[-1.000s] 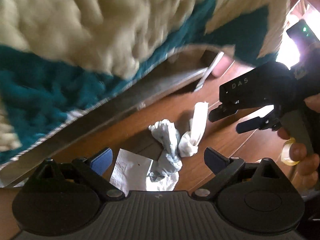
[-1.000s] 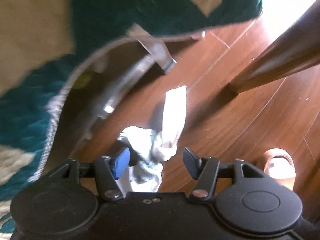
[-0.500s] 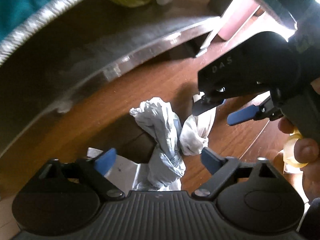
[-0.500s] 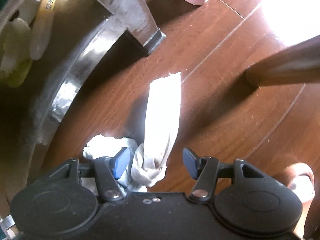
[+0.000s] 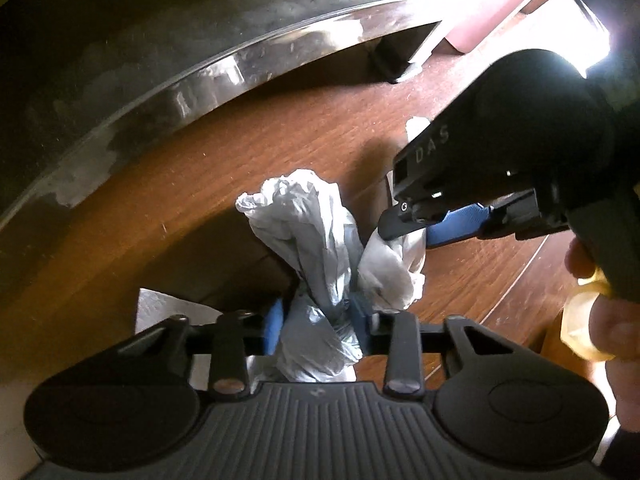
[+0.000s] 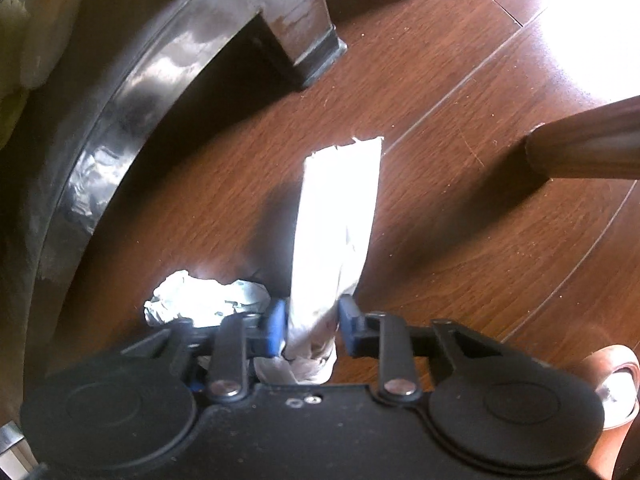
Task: Collect trash
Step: 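Grasp the crumpled white tissue with the left tool while the right tool grasps the tissue strip, then carry both white tissues with both tools up over the grey bin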
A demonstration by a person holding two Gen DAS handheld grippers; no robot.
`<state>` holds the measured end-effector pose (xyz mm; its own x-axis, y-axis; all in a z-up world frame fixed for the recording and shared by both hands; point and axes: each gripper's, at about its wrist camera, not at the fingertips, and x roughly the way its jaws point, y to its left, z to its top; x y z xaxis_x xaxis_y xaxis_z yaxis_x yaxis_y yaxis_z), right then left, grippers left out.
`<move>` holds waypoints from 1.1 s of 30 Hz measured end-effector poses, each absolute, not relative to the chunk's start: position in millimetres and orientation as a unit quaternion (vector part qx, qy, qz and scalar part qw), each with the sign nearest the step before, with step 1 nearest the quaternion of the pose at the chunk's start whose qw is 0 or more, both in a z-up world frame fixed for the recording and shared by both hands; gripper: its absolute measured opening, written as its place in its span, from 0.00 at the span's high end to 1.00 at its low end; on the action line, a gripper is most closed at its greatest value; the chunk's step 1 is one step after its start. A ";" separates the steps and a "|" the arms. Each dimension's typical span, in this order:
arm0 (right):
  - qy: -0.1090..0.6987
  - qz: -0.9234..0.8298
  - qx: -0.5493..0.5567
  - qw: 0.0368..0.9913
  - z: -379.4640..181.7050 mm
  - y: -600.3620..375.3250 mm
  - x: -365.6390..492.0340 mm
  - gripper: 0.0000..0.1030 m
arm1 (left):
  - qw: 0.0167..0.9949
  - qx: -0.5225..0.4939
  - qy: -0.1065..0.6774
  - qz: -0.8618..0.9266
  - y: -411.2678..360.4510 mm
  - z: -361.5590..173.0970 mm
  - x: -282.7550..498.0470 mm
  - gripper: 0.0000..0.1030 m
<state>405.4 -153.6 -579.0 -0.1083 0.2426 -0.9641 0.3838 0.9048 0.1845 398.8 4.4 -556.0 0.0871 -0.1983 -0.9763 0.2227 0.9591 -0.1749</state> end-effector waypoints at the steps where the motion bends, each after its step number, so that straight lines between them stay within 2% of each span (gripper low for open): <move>1: 0.741 -0.056 0.209 0.635 -578.5 -154.3 405.3 0.81 | 0.737 0.005 0.661 -0.142 5.5 -556.4 399.3 0.68; 2: 0.741 -0.056 0.207 0.637 -578.0 -153.9 405.3 0.91 | 0.737 0.001 0.661 -0.141 6.5 -558.3 399.3 0.69; 3: 0.741 -0.059 0.203 0.637 -577.1 -153.8 405.3 0.92 | 0.735 -0.004 0.663 -0.139 7.7 -558.5 399.9 0.70; 6: 0.743 -0.070 0.197 0.636 -571.1 -155.7 406.1 0.94 | 0.733 -0.026 0.667 -0.130 14.4 -554.6 401.3 0.78; 16: 0.740 -0.063 0.165 0.649 -504.7 -149.9 410.6 0.95 | 0.742 -0.037 0.657 -0.124 22.9 -498.8 388.7 0.80; 25: 0.719 -0.019 0.121 0.685 -392.8 -146.2 383.0 0.95 | 0.772 -0.030 0.623 -0.123 28.2 -395.7 360.5 0.80; 33: 0.684 0.048 0.100 0.721 -290.4 -149.2 336.8 0.95 | 0.809 -0.085 0.574 -0.093 37.5 -287.0 325.8 0.80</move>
<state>336.8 -149.2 -290.4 0.0592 0.2062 -0.9767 0.0665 0.9754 0.2100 325.8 37.5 -287.0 0.3240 -0.2491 -0.9127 0.0530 0.9680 -0.2454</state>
